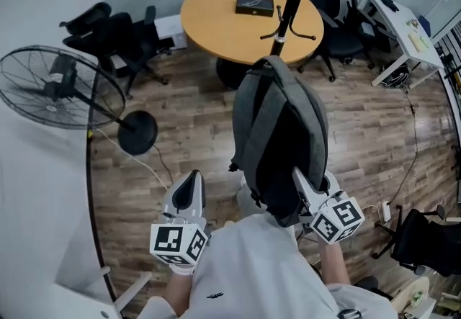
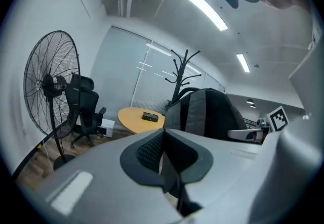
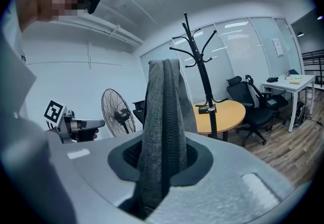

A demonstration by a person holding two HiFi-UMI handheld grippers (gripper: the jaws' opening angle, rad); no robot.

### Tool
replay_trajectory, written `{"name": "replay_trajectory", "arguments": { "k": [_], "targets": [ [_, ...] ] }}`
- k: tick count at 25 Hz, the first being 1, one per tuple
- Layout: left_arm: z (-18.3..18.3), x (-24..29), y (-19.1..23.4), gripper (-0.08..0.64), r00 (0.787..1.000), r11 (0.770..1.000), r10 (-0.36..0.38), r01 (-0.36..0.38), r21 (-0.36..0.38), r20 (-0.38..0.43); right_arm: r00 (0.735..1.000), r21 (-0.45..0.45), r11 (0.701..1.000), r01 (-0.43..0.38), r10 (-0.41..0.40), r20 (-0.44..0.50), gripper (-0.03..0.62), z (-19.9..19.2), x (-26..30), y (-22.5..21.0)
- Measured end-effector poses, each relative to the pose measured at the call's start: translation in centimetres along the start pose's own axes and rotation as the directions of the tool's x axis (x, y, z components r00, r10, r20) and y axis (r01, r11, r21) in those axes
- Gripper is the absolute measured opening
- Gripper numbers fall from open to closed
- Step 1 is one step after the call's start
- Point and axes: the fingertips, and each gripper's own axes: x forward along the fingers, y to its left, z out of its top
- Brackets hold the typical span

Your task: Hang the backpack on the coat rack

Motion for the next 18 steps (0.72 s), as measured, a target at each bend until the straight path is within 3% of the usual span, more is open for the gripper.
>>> {"name": "replay_trajectory", "arguments": {
  "k": [13,18],
  "targets": [
    [4.6,11.7,-0.7,0.017,1.0,1.0,0.017,-0.017,0.019,0.015,0.995,-0.026,0.995,-0.092,0.092,0.023,0.087,6.6,8.2,-6.5],
    [5.8,14.5,-0.9,0.017,0.997,0.998,0.063,-0.064,0.023,0.048,0.99,-0.045,0.99,-0.135,0.136,0.029,0.087,8.1,10.0,-9.0]
  ]
}}
